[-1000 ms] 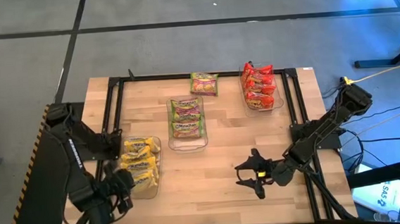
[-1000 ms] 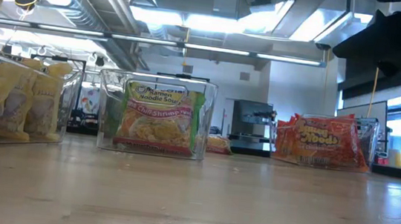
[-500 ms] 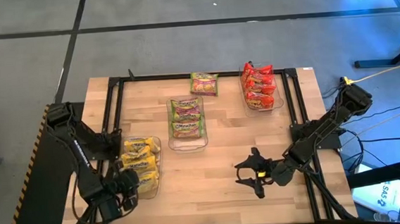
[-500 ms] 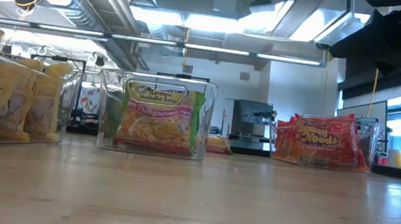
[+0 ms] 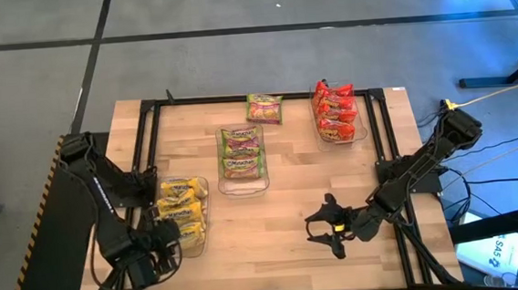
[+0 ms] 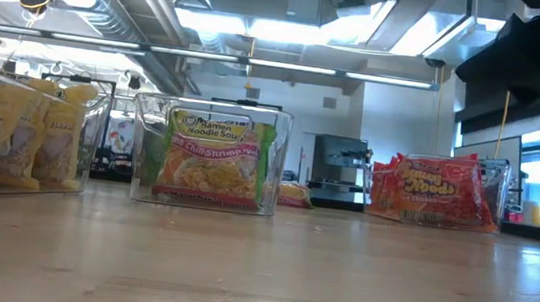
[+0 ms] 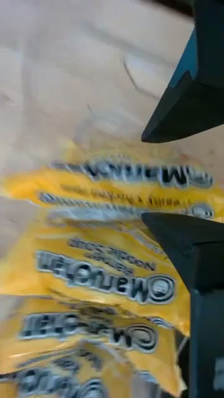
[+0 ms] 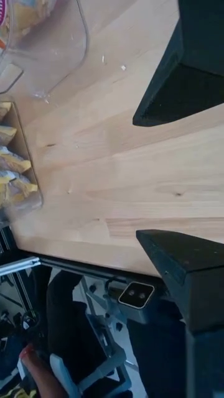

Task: Sort Maruchan noodles
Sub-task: Put the yellow noodle pack into the bottom left transparent bin, then put the green noodle pack into the center transparent bin

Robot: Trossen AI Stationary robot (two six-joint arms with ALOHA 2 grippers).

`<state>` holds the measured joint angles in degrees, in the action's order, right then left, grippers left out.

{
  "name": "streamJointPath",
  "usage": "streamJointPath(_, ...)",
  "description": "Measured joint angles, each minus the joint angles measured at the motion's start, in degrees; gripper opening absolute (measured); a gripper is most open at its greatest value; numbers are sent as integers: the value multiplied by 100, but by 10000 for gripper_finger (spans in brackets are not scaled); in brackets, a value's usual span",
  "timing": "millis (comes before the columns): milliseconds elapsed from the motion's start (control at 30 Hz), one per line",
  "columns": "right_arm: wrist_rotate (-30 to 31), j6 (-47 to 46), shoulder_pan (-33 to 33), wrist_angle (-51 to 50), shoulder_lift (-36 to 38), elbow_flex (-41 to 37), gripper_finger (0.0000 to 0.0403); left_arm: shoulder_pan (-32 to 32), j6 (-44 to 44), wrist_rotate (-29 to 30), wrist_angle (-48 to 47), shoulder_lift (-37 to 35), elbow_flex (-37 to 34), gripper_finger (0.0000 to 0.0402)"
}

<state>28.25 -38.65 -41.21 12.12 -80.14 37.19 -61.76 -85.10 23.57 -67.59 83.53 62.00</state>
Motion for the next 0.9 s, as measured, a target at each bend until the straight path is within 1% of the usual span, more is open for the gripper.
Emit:
streamJointPath(67,9,0,0,6,0,0,257,15,22,259,-85,0,177,187)
streamJointPath(100,45,0,0,5,0,0,257,31,24,487,-99,0,245,187)
streamJointPath(167,164,10,10,3,0,0,257,50,22,1143,-42,-1,339,187)
streamJointPath(300,313,58,216,-16,0,0,257,146,48,2495,578,2,275,188)
streamJointPath(433,-1,-61,713,-220,0,0,250,488,517,3131,1183,74,133,188)
streamJointPath(533,-78,201,1117,-306,0,28,227,775,1112,3263,1639,187,110,188)
streamJointPath(667,-90,985,1733,-820,0,326,180,1215,2108,3283,2334,347,107,188)
streamJointPath(767,-85,1620,2307,-1315,0,577,141,1508,2864,3072,2811,459,105,188)
streamJointPath(900,-106,2530,3157,-1438,0,790,90,1776,3740,3035,3265,616,105,188)
